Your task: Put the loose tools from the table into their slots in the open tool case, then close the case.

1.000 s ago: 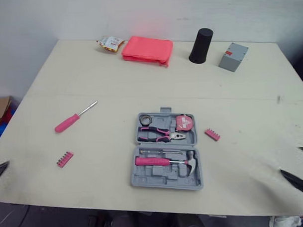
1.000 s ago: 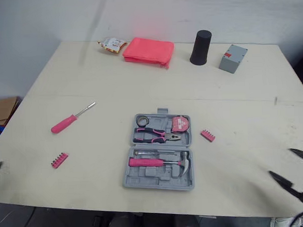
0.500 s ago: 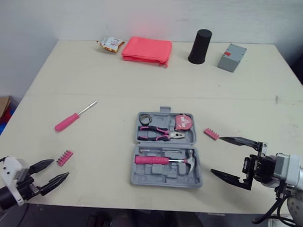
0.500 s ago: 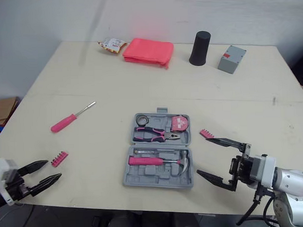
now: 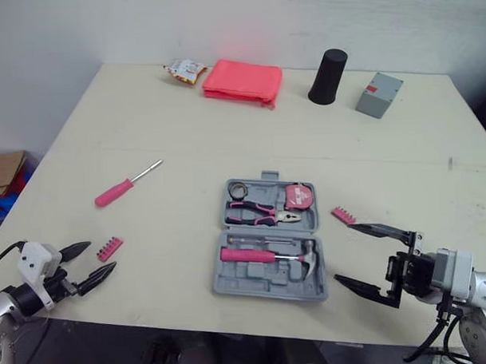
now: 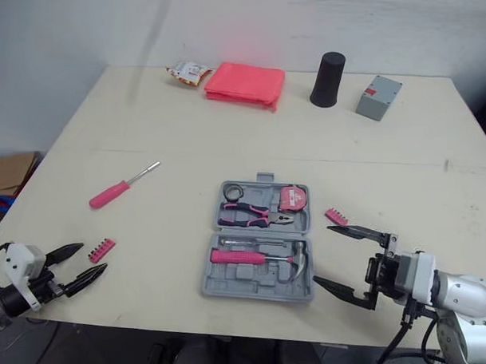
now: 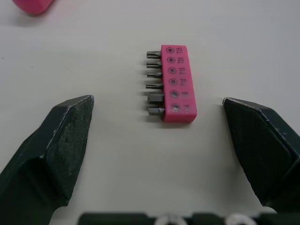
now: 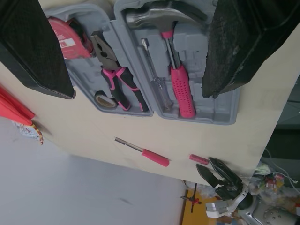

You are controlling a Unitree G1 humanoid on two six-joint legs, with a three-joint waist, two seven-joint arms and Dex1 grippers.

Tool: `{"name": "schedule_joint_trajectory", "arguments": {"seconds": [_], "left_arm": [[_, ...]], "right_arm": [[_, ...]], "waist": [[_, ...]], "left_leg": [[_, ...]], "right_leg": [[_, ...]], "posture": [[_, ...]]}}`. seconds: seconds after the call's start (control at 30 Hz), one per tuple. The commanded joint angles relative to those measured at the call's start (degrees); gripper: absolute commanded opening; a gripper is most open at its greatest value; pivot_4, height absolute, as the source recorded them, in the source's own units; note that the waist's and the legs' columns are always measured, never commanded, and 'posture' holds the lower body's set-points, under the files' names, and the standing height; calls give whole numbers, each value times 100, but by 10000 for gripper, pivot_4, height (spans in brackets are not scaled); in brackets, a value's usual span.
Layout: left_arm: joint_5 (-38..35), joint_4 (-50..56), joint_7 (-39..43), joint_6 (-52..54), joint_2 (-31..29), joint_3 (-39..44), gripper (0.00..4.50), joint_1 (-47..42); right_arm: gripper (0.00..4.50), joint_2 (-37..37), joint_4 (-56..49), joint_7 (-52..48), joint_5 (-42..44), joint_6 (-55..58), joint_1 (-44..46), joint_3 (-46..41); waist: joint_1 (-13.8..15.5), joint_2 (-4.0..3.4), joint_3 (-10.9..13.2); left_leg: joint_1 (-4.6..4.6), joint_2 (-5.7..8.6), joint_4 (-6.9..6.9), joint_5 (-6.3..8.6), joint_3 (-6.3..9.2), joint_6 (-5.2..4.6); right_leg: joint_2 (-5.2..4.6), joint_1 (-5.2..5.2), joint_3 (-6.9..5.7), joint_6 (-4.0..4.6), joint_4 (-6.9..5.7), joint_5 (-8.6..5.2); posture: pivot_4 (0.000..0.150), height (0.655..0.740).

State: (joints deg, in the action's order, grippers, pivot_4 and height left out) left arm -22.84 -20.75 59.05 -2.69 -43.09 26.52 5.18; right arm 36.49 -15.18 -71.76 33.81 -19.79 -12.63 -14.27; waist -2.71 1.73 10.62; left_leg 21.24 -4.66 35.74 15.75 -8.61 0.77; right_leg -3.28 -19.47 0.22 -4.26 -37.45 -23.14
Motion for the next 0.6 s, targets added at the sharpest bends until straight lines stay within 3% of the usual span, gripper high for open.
{"name": "schedule_joint_trajectory", "arguments": {"seconds": [0.03,0.33,0.43,0.6], "left_arm": [[135,-48,49,23,63,-294,44373,-65],[289,-650,-12,-162,45,-439,44373,-235],[407,-1053,-52,-358,23,-498,36031,-254],[478,-1433,-170,-692,49,-555,13797,-247]], "right_arm": [[45000,39,-192,48,19,-89,-70,-145],[45000,24,-215,109,-30,-114,-110,-114],[45000,54,-273,188,-51,-48,-81,-97],[45000,89,-306,258,-67,4,-42,-89]], "waist": [[-4,-1,0],[4,-24,-13],[0,-43,-24],[-39,-101,-60]], "left_leg": [[-2,0,8,0,0,-1],[-7,0,21,-5,4,-10],[-10,0,20,-6,4,-10],[-16,1,21,-6,3,-11]], "right_leg": [[-1,2,1,0,-6,0],[-7,6,-3,6,-20,9],[-6,5,-3,7,-23,9],[-7,10,0,6,-24,9]], "posture": [[1500,7400],[1500,7400],[1500,7400],[1500,7400]]}}
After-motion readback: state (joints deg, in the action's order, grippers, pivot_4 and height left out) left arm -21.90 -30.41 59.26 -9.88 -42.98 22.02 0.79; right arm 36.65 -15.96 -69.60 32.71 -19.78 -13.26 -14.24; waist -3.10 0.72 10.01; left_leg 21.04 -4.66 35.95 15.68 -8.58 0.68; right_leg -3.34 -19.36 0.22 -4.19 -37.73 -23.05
